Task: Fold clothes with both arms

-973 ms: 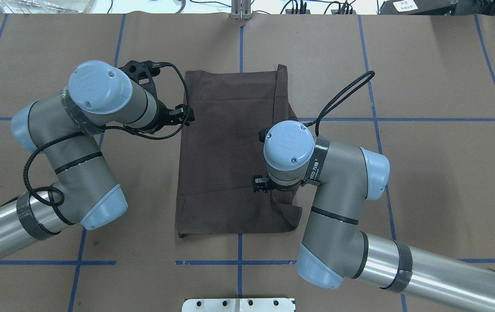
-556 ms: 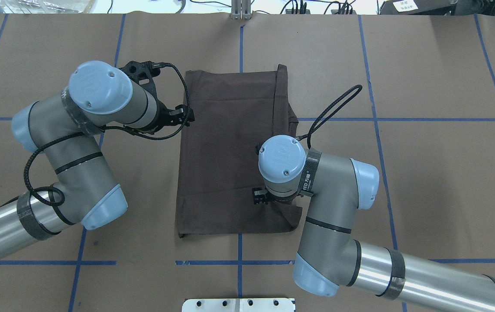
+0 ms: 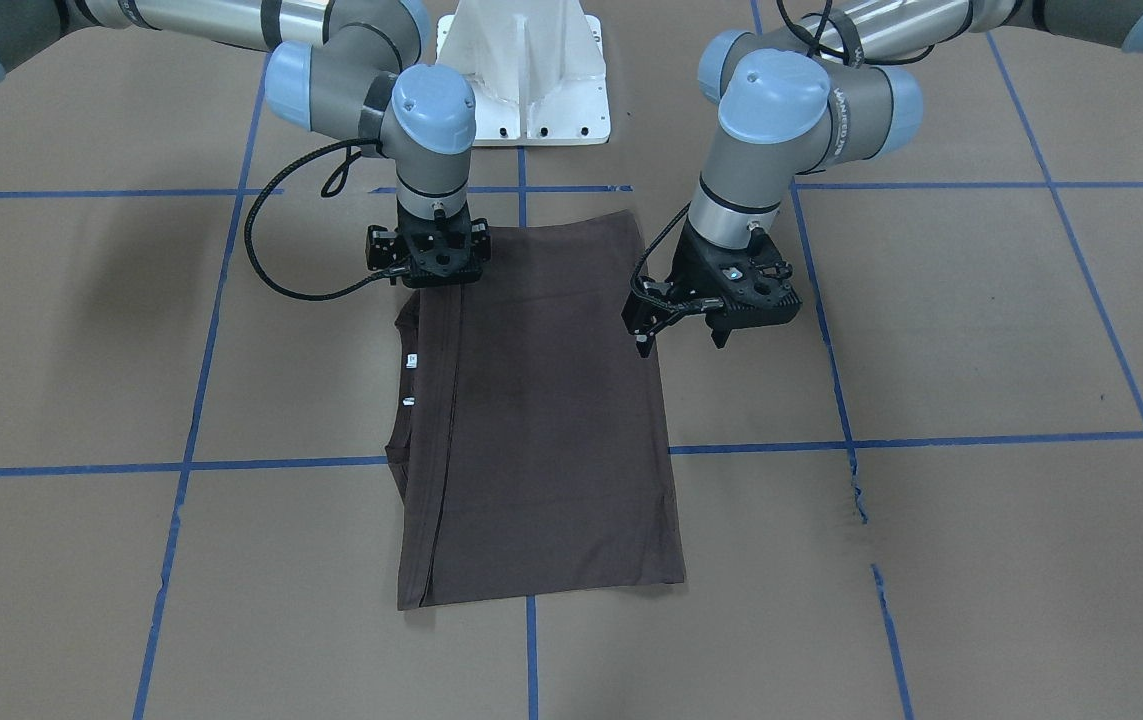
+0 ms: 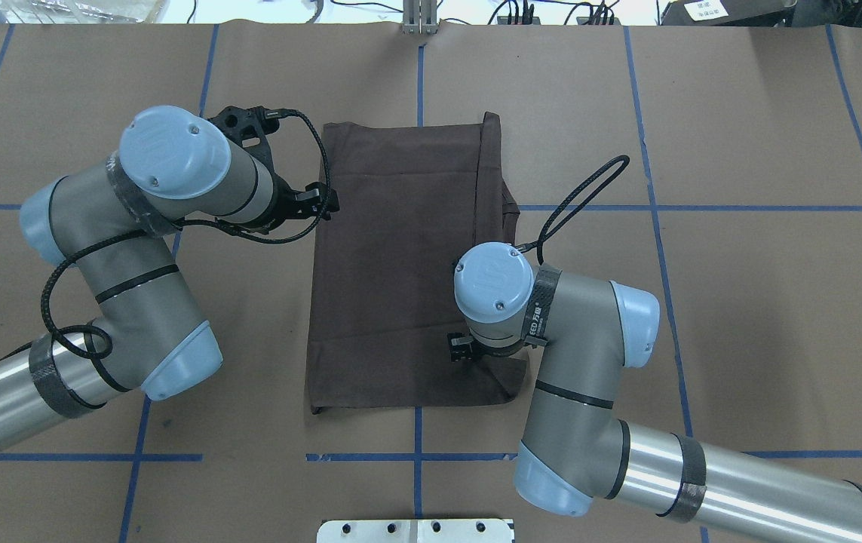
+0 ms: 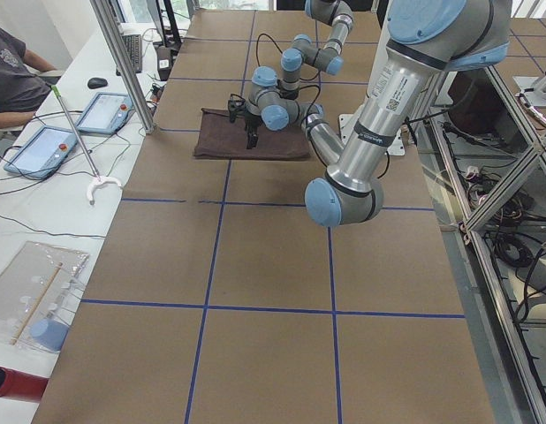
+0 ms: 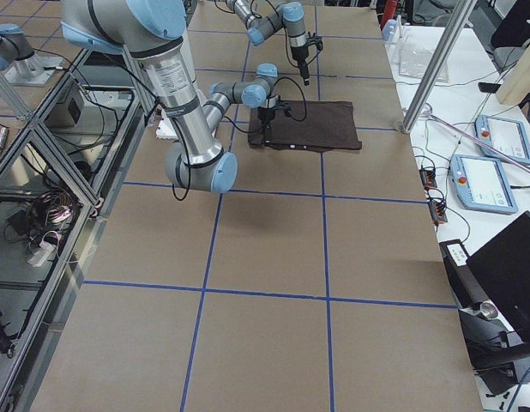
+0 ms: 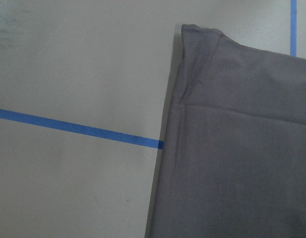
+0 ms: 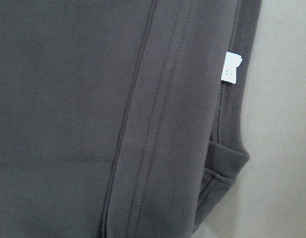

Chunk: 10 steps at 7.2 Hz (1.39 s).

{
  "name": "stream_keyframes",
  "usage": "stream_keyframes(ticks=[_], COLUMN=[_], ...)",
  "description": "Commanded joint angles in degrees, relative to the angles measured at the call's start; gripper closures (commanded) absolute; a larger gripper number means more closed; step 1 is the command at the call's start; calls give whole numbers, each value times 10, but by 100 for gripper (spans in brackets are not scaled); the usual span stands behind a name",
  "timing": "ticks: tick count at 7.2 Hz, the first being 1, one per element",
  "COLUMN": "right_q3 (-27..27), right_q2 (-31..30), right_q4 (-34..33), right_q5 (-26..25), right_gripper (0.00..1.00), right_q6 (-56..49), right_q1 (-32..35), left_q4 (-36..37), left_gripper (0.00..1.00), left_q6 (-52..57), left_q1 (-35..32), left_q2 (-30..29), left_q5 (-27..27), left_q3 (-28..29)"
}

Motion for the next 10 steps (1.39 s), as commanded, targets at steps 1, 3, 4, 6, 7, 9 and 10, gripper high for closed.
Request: stream_keyframes(ticks=[1,3,4,6,7,9,10], right_q3=[4,8,10,39,73,146,158], right_q2=[-10,-16,-22,-64,-96,-189,-186], right_q4=[0,0,0,0,-1,-14,-11], right_q5=[0,0,0,0,1,-5,2], right_gripper=[0,0,0,0,0,0,0], right_q6=[-2,-2,-12,-16,-29,-71,-72], right_q1=[3,9,15,19,26,33,48], left_q4=[-1,-1,-1,-1,-1,0,-1], left_gripper=[0,0,0,0,0,0,0], left_q6=[0,-2,-2,-3,-4,-6,-6], left_q1=[0,1,1,1,1,1,1], left_q2=[-1,-2,-2,-5,-5,-4,-3], left_q5=[0,0,0,0,0,0,0], left_q3=[-1,-1,-1,-2,-2,-3,-2])
